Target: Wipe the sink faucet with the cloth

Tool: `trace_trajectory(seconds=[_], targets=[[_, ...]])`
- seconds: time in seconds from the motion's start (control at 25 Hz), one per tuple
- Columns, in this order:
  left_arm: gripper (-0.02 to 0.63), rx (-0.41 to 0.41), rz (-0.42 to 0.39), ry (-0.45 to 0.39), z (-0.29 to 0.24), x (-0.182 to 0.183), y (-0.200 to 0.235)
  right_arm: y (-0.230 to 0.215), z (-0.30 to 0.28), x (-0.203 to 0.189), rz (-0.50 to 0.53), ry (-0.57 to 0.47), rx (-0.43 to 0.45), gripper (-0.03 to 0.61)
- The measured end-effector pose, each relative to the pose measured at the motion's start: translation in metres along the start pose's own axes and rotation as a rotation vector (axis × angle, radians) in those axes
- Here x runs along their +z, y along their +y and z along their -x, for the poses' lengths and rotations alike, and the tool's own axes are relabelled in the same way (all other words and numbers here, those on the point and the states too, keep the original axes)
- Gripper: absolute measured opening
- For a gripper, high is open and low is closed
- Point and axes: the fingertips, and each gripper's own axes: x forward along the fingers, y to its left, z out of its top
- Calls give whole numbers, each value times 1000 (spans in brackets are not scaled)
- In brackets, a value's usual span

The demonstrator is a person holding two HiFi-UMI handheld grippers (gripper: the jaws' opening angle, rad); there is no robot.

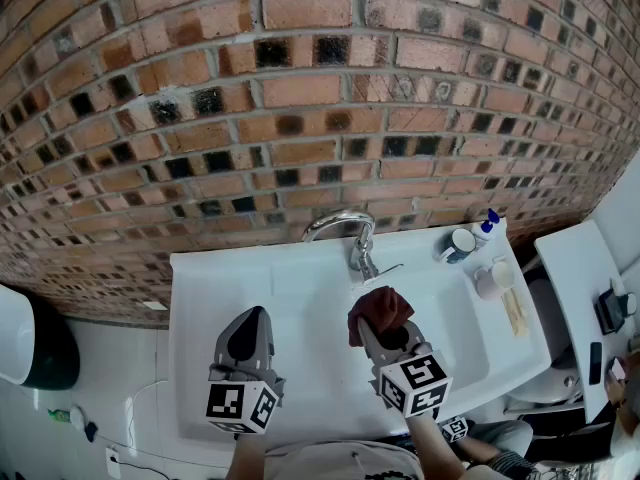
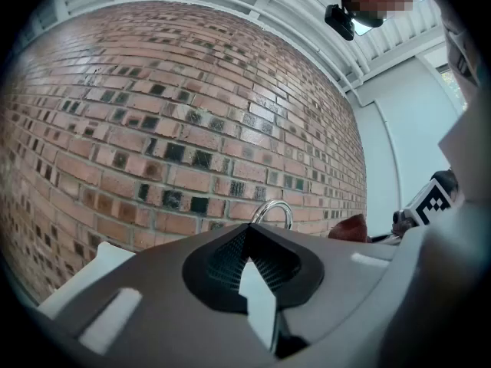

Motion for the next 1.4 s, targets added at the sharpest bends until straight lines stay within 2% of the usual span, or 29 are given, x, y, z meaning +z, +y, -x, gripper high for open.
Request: trace_trajectory(seconds=[0.16,0.52,0.72,1.04,1.4], targets=[[5,-6,11,27,-2,-2,-3,-9,-4,-7,1,9,-18,55],[5,16,24,44,-3,-8,9,-53,-47,-65,-54,145,-107,55],[5,16,20,53,-6,-8,8,-68,-66,-84,-82,186,-140,55],[5,18,23,64,-8,-17,14,-85,-77,-92,-86,204,-160,55],[5,11,26,66,-10,-18,11,-106,-72,-78,-46,190,-175,55]])
